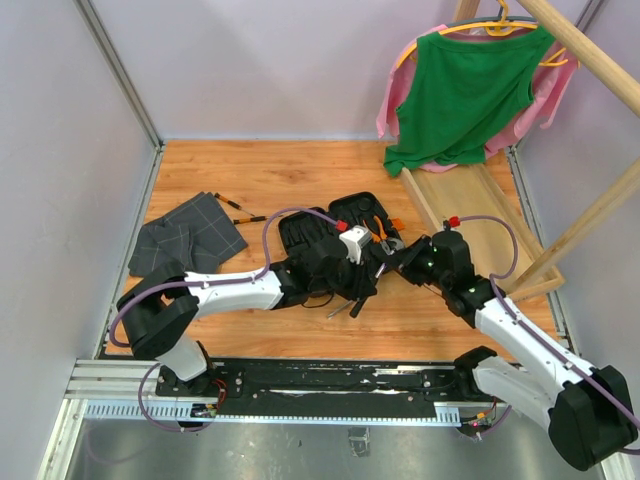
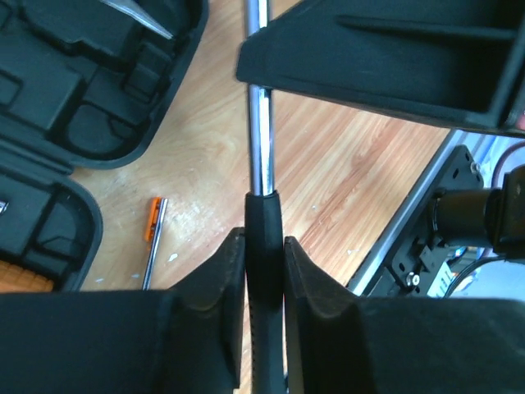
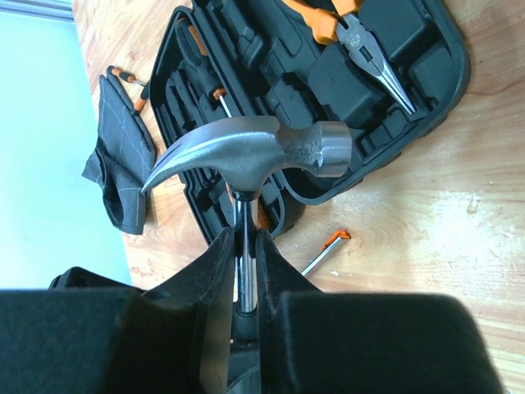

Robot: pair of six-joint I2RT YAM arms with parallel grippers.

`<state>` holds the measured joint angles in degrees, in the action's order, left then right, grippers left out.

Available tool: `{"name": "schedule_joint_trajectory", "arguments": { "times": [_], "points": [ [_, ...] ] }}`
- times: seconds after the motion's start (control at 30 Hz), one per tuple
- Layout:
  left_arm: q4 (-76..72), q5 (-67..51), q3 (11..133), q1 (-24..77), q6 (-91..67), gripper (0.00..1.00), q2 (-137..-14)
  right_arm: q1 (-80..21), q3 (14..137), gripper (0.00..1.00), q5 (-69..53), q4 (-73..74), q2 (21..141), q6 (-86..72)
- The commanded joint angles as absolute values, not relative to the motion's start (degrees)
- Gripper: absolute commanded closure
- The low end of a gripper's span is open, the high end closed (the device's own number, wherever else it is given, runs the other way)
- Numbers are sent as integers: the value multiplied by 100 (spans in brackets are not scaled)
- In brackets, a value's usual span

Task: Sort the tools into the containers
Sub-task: Pick up the hammer at the center of the board.

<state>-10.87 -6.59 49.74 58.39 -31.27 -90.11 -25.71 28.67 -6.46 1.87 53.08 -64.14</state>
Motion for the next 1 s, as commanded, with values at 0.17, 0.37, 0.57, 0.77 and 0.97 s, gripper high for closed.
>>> {"name": "schedule_joint_trajectory", "arguments": {
  "times": [0.17,0.37,0.57,0.77,0.97],
  "points": [
    [-1174,-478,5068,5888,-3044,99,-8832,-2516,2903,90,-828,-546,5055,-6160],
    [-926,93,5010,5880,-3077,99,-8616,-2518,2315,50,-974,-1307,4402,-5369],
    [-767,495,4896,5878,-3018,99,-8351,-2505,2031,34,-949,-1933,3770,-4174],
    [-670,962,4627,5875,-2941,100,-7870,-2505,1548,26,-1498,-3196,3115,-2244],
    [-524,1268,4480,5871,-2900,99,-7501,-2505,1246,22,-1005,-3527,2750,-1323]
  ]
}}
